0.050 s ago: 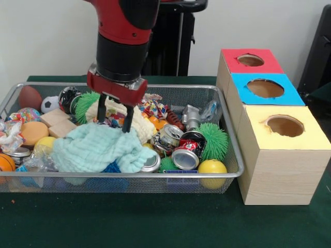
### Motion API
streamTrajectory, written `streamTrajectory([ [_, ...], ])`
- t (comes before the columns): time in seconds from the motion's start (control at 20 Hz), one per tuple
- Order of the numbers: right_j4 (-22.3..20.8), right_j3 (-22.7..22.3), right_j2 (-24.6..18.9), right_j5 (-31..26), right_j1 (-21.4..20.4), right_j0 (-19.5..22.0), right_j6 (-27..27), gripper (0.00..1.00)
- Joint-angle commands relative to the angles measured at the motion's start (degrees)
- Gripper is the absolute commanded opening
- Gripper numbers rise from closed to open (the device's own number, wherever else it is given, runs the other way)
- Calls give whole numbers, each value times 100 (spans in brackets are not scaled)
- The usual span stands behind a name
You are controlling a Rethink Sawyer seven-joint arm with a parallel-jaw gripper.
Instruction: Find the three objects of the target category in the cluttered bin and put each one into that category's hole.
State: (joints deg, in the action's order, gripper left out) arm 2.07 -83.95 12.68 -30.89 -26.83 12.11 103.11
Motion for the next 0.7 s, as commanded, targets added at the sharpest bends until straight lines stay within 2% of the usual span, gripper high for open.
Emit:
streamTrajectory([
  [0.05, -158, 89, -264, -106, 323, -123, 631, 100],
  [0.3, -63, 31, -244, -121, 298, -190, 724, 100],
  [0.55, -39, -221, -178, 36, 157, -238, 843, 100],
  [0.7, 23, -286, -87, -241, -57, -345, 915, 100],
])
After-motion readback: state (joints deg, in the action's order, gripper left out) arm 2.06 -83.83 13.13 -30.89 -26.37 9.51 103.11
